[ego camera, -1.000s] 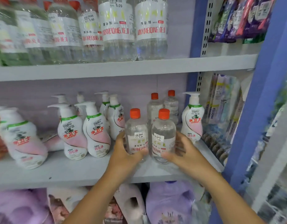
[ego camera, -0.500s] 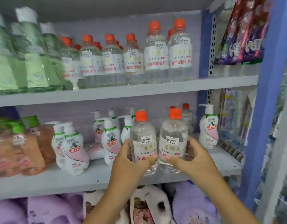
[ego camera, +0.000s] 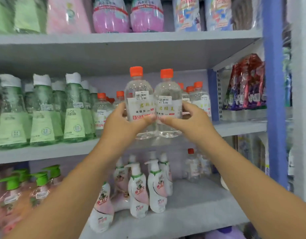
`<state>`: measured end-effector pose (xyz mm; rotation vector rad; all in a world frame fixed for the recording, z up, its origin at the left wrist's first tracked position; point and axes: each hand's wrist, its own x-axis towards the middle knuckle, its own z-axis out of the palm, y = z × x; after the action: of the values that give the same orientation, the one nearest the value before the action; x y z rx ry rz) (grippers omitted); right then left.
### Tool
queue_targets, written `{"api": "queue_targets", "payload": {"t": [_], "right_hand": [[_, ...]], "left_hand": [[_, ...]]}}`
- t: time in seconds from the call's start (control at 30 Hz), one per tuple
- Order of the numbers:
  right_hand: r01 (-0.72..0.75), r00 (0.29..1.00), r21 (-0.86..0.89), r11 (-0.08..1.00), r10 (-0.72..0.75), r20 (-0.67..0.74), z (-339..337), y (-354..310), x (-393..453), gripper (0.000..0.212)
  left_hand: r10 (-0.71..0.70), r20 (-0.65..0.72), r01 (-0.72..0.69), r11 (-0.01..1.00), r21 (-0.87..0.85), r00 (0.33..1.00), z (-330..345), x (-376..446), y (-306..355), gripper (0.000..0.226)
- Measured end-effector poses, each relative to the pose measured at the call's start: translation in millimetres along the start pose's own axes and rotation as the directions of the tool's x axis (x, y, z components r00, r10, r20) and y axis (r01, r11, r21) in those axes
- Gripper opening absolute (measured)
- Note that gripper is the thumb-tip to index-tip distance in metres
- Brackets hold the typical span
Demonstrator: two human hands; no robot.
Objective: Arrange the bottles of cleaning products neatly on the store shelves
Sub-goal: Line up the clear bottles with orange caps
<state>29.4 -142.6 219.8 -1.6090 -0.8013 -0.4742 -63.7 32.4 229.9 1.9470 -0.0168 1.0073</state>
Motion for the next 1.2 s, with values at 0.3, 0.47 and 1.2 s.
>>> {"api": "queue_targets", "payload": {"t": [0.3, 0.47, 1.2], "right_hand": [[0.022, 0.998, -0.208, 0.978, -0.035, -0.061, 17, 47, 35, 0.040], [-0.013, 0.994, -0.300, 0.954, -0.021, -0.111, 25, 53, 35, 0.082], [0.079, 0.959, -0.636, 0.768, -0.232, -0.161, 43, 68, 45, 0.064]], "left_hand": [[-0.058, -0.091, 0.062, 0.997, 0.043, 0.994, 36, 36, -35, 0.069], [-0.040, -0.128, 0.064, 0.980, 0.189, 0.991, 44, 47, -42, 0.065], [-0.058, -0.131, 0.109, 0.899, 0.425, 0.990, 49, 65, -60, 0.044]]}}
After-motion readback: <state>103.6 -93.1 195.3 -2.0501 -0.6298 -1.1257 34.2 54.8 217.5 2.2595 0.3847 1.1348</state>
